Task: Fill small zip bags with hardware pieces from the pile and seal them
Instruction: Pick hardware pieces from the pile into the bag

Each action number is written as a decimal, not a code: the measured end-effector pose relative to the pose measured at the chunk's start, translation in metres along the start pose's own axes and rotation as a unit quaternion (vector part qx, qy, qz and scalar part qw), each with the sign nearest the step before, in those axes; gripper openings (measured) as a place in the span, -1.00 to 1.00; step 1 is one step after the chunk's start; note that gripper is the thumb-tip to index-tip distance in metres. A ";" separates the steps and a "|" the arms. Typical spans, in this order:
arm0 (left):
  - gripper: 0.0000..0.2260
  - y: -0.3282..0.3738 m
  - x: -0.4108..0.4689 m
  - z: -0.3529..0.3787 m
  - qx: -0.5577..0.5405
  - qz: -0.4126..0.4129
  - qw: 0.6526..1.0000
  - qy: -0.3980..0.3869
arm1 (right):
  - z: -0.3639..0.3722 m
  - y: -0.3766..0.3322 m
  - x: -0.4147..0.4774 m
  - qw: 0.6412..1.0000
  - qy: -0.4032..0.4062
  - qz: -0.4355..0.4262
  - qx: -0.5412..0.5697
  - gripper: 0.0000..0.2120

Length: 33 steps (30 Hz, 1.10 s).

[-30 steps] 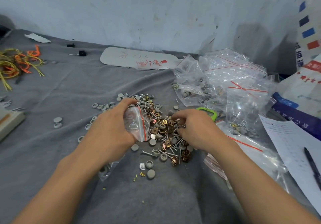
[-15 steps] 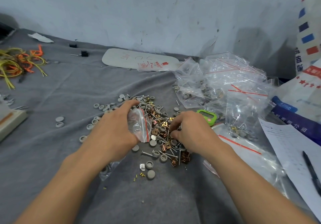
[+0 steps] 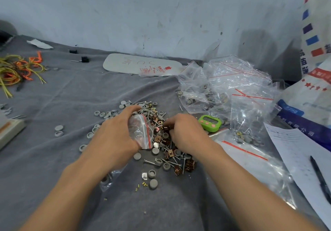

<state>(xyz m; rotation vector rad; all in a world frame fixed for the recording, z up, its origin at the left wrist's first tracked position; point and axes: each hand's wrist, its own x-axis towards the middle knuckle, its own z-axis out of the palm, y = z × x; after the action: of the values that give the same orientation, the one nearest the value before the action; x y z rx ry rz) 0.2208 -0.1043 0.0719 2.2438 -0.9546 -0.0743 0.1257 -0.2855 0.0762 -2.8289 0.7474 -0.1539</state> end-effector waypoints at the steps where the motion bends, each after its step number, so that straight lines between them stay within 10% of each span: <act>1: -0.23 -0.003 0.000 -0.001 -0.001 -0.004 1.000 0.009 | 0.001 0.000 0.001 1.000 0.001 0.000 -0.015 -0.56; 7: -0.26 -0.023 0.002 -0.016 -0.024 -0.023 0.999 0.039 | 0.001 0.013 0.013 0.997 0.009 0.048 0.062 -0.80; 16: -0.27 -0.024 0.002 -0.018 -0.029 -0.029 0.999 0.035 | -0.005 0.014 0.022 0.993 -0.001 0.027 0.118 -0.49; 22: -0.26 -0.021 0.006 -0.012 -0.041 -0.037 0.998 0.036 | 0.009 -0.002 0.048 0.986 0.066 0.019 0.152 -0.81; 33: -0.26 -0.023 0.012 -0.012 -0.034 -0.042 0.998 0.018 | 0.016 -0.016 0.067 0.995 0.018 0.001 -0.099 -0.73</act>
<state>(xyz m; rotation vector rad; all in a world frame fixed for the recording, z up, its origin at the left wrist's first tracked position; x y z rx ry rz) 0.2472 -0.0940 0.0692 2.2143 -0.8257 -0.1013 0.1940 -0.3028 0.0673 -3.0199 0.8163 -0.1370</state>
